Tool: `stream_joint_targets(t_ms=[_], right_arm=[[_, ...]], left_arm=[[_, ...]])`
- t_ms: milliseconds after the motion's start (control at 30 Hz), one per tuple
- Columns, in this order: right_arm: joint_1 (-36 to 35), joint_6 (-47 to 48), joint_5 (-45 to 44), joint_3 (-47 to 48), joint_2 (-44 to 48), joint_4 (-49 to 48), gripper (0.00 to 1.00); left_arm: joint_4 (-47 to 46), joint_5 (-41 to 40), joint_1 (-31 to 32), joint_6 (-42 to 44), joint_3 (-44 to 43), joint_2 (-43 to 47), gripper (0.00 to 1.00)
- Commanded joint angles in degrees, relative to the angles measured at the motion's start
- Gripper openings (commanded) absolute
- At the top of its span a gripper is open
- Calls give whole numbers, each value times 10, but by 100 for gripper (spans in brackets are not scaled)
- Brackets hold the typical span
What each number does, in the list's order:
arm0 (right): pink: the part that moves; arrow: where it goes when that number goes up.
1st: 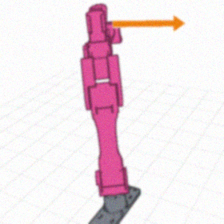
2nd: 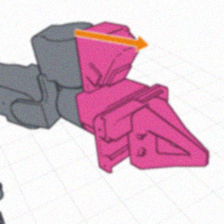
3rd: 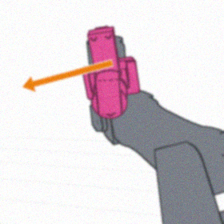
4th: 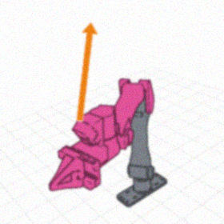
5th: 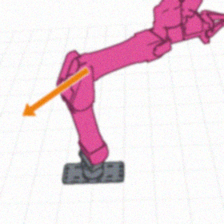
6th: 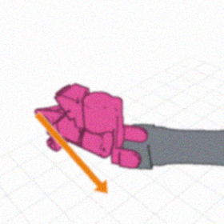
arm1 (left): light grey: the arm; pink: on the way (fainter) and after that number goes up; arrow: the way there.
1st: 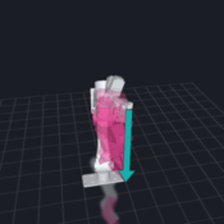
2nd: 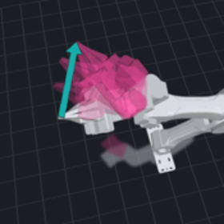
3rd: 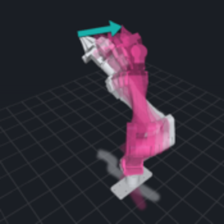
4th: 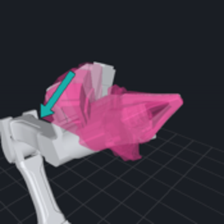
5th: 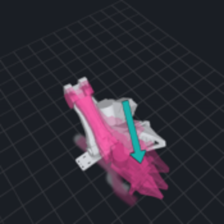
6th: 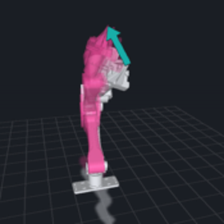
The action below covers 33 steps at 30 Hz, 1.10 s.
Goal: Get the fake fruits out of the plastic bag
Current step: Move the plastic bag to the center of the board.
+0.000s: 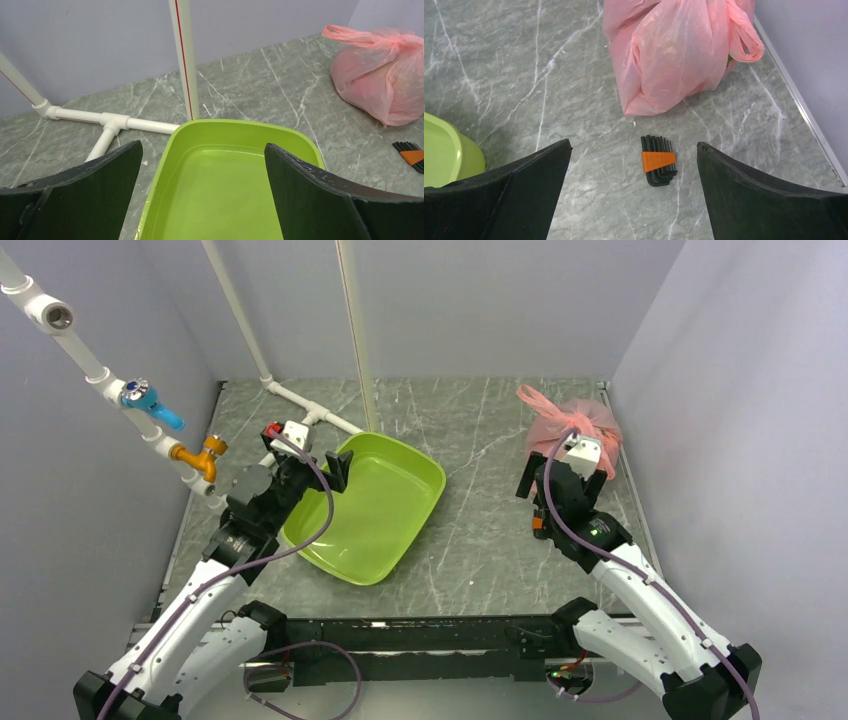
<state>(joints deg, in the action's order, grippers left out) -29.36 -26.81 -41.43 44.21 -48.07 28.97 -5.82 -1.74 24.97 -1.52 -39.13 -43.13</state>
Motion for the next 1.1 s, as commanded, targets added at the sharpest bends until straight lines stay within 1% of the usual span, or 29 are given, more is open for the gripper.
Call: stream_joint_targets(t_ms=[0,133,267,400,467,567,700,900,1067], right_arm=[[-1,-6,-14,18,-2,-24,100],[-1,-27,-17,34,-30,-12,100],[0,-25,15,25,-43,-38,100],[1,-15,26,10,-53,-86,100],[11,-10,23,12,-69,-102,100],[54,-11,51,25,-98,-115,100],[160,-16,132,47,-135,-125,100],[246,-13,136,99,-196,-135,100],[299,-12,152,163,-281,-129,100]], left_arm=[[28,-6,5,-9,-38,-9,99],[46,-32,7,-18,-48,-17,99],[57,-61,7,-28,-59,-27,99],[57,-53,6,-29,-61,-31,99],[75,-45,7,-28,-64,-35,99],[92,-21,7,-16,-77,-44,99],[109,16,7,-6,-91,-58,99],[114,53,7,-3,-100,-72,99],[115,60,7,0,-101,-72,99]])
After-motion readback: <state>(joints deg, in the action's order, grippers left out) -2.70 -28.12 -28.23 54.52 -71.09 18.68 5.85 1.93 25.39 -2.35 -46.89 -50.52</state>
